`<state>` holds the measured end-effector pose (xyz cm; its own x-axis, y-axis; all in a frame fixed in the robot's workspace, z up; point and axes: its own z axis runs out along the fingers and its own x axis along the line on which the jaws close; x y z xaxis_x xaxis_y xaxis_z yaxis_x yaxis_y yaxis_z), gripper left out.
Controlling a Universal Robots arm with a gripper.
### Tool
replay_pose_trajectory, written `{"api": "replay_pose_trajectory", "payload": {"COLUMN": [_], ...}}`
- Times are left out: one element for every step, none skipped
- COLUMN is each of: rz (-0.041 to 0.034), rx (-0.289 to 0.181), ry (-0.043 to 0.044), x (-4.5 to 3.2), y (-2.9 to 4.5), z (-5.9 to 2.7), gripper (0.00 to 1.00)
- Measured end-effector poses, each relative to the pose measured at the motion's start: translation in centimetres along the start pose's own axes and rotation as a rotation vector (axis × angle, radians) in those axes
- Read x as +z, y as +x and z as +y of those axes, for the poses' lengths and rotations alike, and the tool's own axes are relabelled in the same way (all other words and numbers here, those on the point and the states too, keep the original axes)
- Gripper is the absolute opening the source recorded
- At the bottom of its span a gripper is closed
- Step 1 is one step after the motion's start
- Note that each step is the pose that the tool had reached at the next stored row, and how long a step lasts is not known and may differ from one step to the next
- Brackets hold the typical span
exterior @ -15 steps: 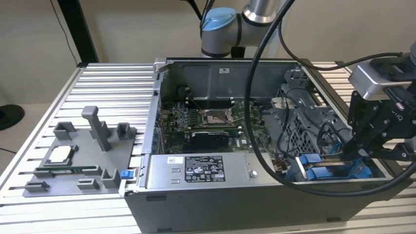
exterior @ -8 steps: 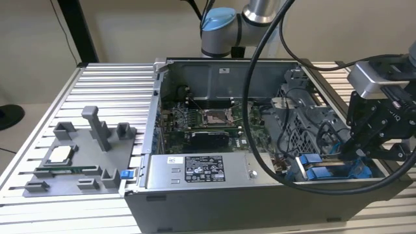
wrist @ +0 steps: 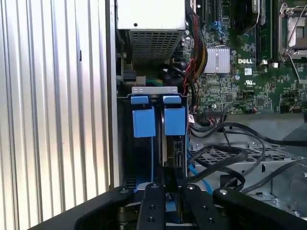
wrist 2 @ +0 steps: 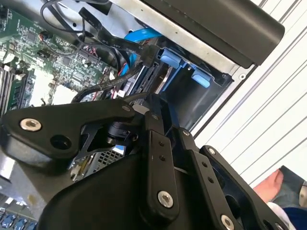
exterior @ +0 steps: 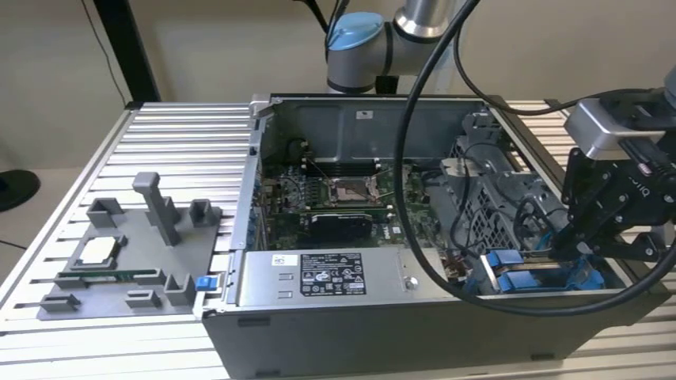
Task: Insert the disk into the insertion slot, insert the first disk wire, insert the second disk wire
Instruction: 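Insert the first disk wire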
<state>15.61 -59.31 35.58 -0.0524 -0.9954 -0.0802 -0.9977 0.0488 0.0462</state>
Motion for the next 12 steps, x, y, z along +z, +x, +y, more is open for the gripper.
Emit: {"api": "replay_pose_trajectory", "payload": {"rz": [0.0001,0.0000,0.0000,0.0001,0.0001,0.0001,0.0002,0.0001,0.0001,-0.0001,-0.0001,0.0001], "rx": [0.000,0.000,0.000,0.000,0.000,0.000,0.000,0.000,0.000,0.000,0.000,0.000], "ry": [0.0000,0.0000,0.0000,0.0000,0.0000,0.0000,0.0000,0.0000,0.0000,0.0000,-0.0001,0.0000], "x": [0.00,0.00,0.01,0.01,0.02,0.03,0.04,0.07,0.11,0.15,0.19,0.22], "y": [-0.03,-0.10,-0.16,-0.24,-0.32,-0.42,-0.52,-0.63,-0.71,-0.78,-0.83,-0.89], "z": [-0.01,-0.02,-0.05,-0.09,-0.16,-0.23,-0.31,-0.37,-0.45,-0.58,-0.76,-0.95], "gripper": [0.00,0.00,0.00,0.00,0.00,0.00,0.00,0.00,0.00,0.00,0.00,0.00]}}
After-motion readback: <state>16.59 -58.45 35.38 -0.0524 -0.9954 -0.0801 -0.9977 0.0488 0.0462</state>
